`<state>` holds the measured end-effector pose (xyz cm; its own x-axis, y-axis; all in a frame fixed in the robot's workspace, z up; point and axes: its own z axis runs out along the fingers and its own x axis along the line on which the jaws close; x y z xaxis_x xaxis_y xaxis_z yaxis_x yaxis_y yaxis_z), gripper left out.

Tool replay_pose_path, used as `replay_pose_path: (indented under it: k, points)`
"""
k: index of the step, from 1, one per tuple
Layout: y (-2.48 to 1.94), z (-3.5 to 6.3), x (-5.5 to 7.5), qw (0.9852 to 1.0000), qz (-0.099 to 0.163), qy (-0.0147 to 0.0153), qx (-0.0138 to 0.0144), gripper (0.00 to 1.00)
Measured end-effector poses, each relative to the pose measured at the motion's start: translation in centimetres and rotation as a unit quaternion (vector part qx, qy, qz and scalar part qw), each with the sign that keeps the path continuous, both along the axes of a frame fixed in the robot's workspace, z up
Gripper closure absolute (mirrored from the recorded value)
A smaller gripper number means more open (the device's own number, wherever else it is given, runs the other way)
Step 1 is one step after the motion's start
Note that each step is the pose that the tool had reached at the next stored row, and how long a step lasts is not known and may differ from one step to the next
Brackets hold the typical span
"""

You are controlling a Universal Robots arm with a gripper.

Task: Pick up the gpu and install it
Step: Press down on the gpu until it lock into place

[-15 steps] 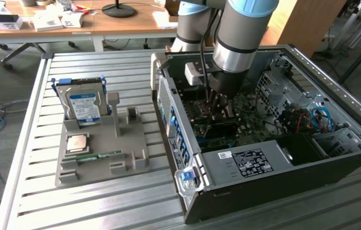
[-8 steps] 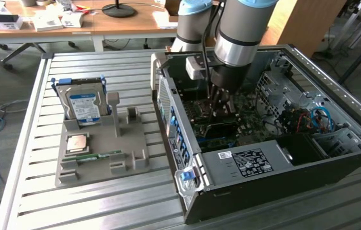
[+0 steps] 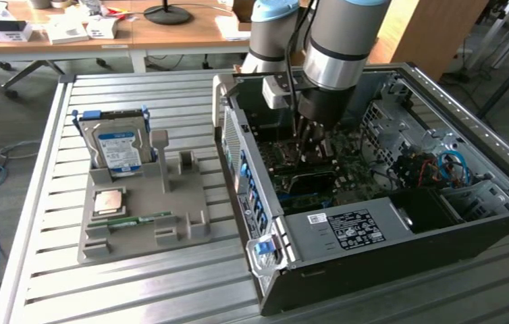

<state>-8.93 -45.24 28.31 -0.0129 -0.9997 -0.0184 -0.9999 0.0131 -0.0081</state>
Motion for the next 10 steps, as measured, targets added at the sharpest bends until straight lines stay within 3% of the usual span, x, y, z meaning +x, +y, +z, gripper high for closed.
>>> replay_pose_path:
  k: [4,10]
  points:
    - [-0.01,0.02,-0.2,1.0,0.0,0.0001,-0.0002,0.89]
    - [0.01,0.01,-1.6,1.0,0.0,-0.0013,-0.0001,0.89]
